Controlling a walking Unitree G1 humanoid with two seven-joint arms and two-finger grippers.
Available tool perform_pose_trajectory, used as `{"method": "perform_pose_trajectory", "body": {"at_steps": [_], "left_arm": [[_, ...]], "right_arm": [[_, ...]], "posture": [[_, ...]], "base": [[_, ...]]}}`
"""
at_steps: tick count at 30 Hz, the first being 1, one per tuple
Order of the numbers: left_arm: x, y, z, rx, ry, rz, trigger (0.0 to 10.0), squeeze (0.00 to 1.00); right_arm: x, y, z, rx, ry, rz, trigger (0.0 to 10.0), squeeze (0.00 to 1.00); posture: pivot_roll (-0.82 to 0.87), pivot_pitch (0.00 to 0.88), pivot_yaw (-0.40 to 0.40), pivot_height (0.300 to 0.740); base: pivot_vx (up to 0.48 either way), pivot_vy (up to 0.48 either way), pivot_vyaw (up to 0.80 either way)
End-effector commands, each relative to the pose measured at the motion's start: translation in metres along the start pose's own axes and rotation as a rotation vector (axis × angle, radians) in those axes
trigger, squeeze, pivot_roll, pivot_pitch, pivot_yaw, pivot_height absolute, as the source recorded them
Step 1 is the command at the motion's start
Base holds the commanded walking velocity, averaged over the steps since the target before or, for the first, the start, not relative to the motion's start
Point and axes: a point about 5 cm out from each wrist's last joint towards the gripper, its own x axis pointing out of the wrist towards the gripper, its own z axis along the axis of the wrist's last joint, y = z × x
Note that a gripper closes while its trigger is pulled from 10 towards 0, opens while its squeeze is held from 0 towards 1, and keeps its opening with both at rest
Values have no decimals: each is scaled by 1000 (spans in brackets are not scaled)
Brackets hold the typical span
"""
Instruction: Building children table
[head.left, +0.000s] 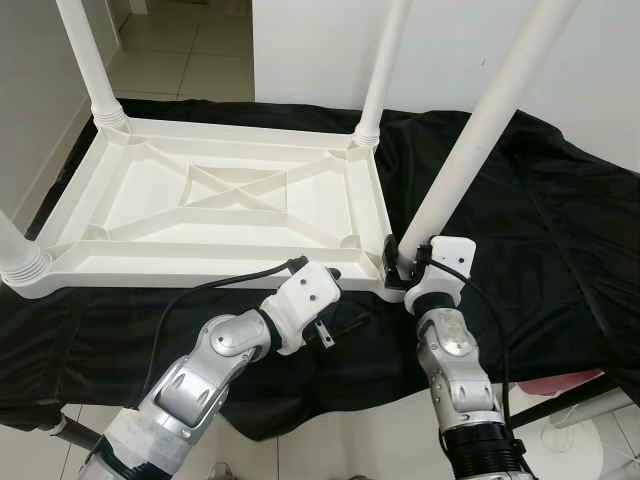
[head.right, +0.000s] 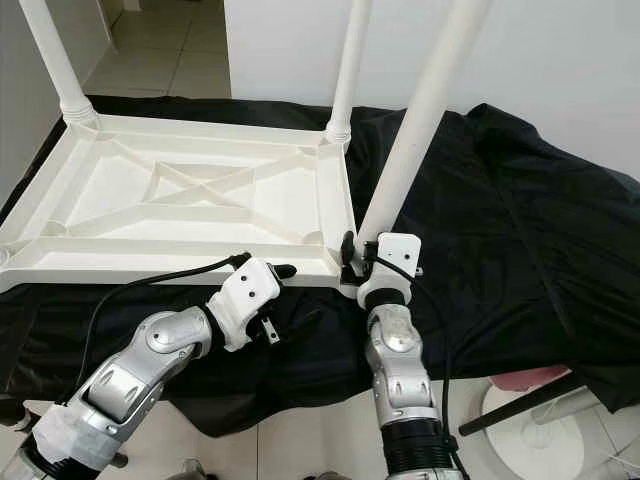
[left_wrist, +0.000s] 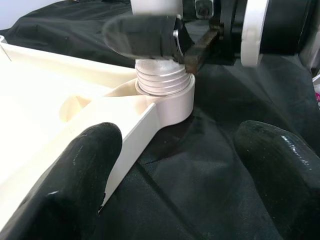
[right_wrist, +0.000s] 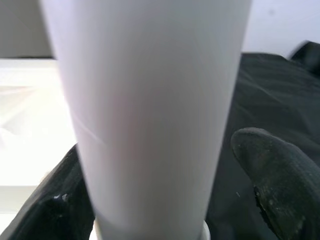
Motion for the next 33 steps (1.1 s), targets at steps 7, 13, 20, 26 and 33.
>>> {"method": "perform_pose_trajectory", "body": {"at_steps": [7, 13, 20, 26, 33], "left_arm": [[2, -7, 0, 10, 2, -81, 10000, 0], [1, -7, 0, 9, 2, -74, 10000, 0], [-2, -7, -1, 0, 7, -62, 10000, 0], [-3, -6, -1, -1, 9, -60, 10000, 0], [-2, -6, 0, -3, 8, -59, 10000, 0]], "right_arm": [[5, -7, 2, 3, 4, 255, 10000, 0], [6, -6, -1, -26, 19, 361, 10000, 0], [9, -20, -8, -46, 48, 344, 0, 0], [10, -20, -10, -43, 54, 357, 0, 0], [9, -18, -10, -31, 57, 349, 10000, 0]], "posture": [[6, 44, -90, 740], [13, 48, -93, 740], [23, 57, -93, 740], [22, 68, -88, 740], [18, 72, -88, 740]], "base": [[0, 0, 0], [0, 0, 0], [0, 0, 0], [0, 0, 0], [0, 0, 0]]}}
